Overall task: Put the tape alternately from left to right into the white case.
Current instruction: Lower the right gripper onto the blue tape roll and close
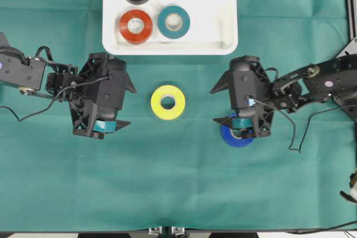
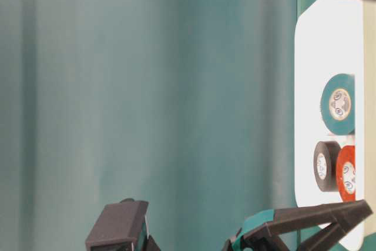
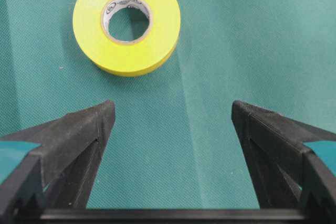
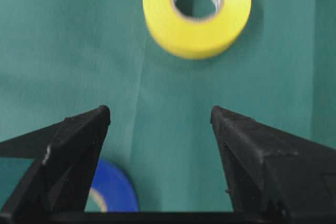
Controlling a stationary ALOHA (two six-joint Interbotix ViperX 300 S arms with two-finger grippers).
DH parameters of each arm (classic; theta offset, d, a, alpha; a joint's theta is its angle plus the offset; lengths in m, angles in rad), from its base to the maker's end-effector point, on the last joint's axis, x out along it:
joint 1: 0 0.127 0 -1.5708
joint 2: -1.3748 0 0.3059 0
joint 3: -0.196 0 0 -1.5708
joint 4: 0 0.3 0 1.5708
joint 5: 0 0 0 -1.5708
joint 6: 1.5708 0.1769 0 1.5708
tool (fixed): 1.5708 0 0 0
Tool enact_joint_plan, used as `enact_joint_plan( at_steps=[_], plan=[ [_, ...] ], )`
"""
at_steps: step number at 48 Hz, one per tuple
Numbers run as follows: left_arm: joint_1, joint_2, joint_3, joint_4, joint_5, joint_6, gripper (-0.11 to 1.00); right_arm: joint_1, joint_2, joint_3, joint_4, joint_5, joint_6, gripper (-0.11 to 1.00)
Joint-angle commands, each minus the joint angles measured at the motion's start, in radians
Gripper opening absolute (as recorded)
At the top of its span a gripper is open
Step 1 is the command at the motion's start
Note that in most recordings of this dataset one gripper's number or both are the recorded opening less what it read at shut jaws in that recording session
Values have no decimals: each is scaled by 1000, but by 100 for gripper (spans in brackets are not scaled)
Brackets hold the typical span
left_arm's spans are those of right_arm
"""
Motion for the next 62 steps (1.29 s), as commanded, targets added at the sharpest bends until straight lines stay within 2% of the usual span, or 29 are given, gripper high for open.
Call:
enact_joint_plan(
  at_steps=[1, 14, 33, 62],
  plan=[
    [-2, -23, -11, -2, -5, 0, 67, 23, -40, 9, 3, 29, 40, 81],
    [-2, -21, -12, 0, -5, -2, 67, 81, -52, 48, 3, 52, 173, 81],
    [-2, -23, -9, 0, -5, -3, 67, 118, -48, 83, 3, 54, 293, 81],
    [-2, -18, -20, 0, -5, -3, 67, 120, 20, 84, 3, 89, 305, 81]
  ],
)
